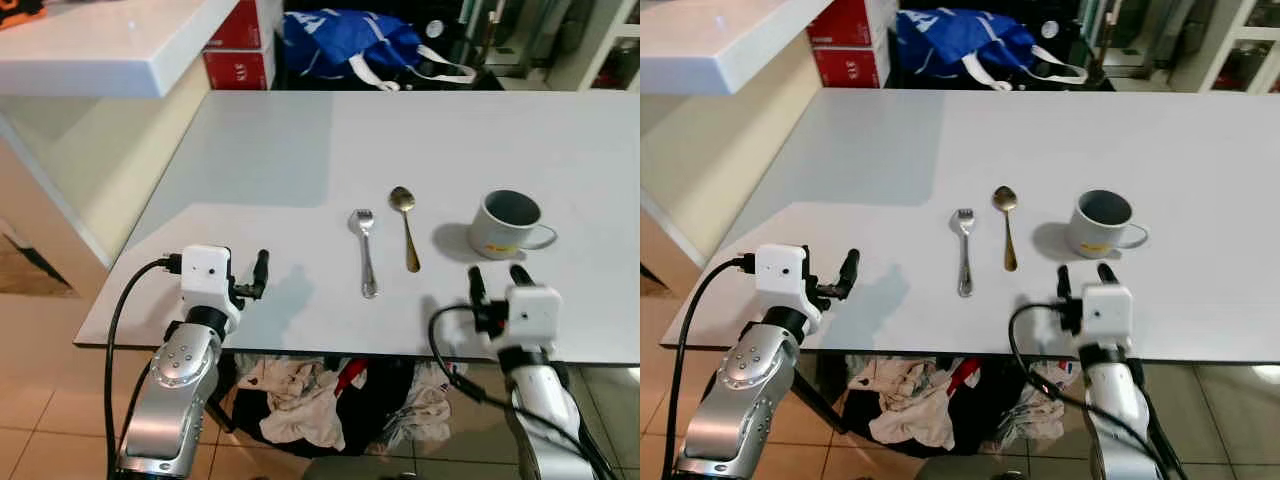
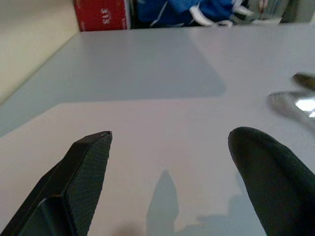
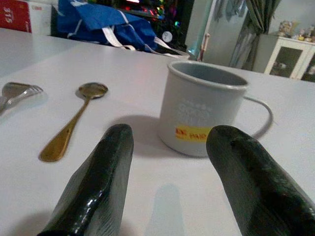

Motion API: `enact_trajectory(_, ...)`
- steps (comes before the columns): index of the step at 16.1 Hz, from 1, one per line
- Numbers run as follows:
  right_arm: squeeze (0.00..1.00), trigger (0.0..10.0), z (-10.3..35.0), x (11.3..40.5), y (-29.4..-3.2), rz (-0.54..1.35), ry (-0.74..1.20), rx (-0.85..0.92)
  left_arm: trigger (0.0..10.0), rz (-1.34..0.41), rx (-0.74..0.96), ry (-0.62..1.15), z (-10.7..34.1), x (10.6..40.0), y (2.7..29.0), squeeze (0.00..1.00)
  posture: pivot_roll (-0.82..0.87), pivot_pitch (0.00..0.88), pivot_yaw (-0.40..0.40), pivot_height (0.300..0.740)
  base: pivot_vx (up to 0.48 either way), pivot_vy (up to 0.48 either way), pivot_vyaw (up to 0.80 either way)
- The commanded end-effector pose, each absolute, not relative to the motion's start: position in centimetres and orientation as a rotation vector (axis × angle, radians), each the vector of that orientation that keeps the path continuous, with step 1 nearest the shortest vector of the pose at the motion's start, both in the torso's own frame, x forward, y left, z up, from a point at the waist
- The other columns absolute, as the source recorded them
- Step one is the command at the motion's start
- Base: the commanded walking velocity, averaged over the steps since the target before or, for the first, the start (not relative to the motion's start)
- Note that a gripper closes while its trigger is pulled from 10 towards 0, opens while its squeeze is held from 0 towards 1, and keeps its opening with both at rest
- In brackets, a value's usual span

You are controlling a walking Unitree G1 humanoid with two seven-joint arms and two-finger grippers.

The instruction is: Setting the table

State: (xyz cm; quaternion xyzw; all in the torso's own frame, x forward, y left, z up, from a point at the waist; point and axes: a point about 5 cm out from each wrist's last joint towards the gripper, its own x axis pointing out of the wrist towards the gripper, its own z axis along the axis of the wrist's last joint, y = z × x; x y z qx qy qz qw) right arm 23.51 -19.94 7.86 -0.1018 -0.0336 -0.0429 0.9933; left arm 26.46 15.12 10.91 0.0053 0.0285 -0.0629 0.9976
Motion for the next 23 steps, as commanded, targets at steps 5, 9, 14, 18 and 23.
enact_trajectory(5, 0.0, 10.0, 8.6, 24.3, -18.7, -0.051, -0.088, -0.181, 10.0, -0.163, -0.072, 0.032, 11.6, 26.6, 14.4, 0.0, -0.13, 0.0, 0.078, 0.731, 0.0, -0.094, 0.0)
enact_trajectory(9, 0.0, 10.0, 8.4, 24.7, -18.2, -0.019, -0.069, -0.187, 10.0, -0.152, -0.106, 0.025, 11.8, 26.8, 14.3, 0.0, -0.13, 0.0, 0.073, 0.731, 0.0, -0.451, 0.0)
enact_trajectory(14, 0.0, 10.0, 8.1, 24.8, -17.8, 0.011, -0.047, -0.18, 10.0, -0.158, -0.109, 0.032, 11.8, 26.8, 14.2, 0.0, -0.13, 0.0, 0.073, 0.731, 0.199, -0.409, 0.0)
enact_trajectory(18, 0.0, 10.0, 8.0, 25.0, -17.5, 0.028, -0.037, -0.181, 10.0, -0.138, -0.101, 0.035, 11.9, 26.9, 14.5, 0.0, -0.12, 0.0, 0.067, 0.731, 0.281, -0.382, 0.0)
enact_trajectory(23, 0.0, 10.0, 7.8, 25.2, -17.2, 0.059, -0.02, -0.181, 10.0, -0.147, -0.108, 0.07, 12.0, 27.2, 14.1, 0.0, -0.12, 0.0, 0.064, 0.731, 0.112, 0.0, 0.0)
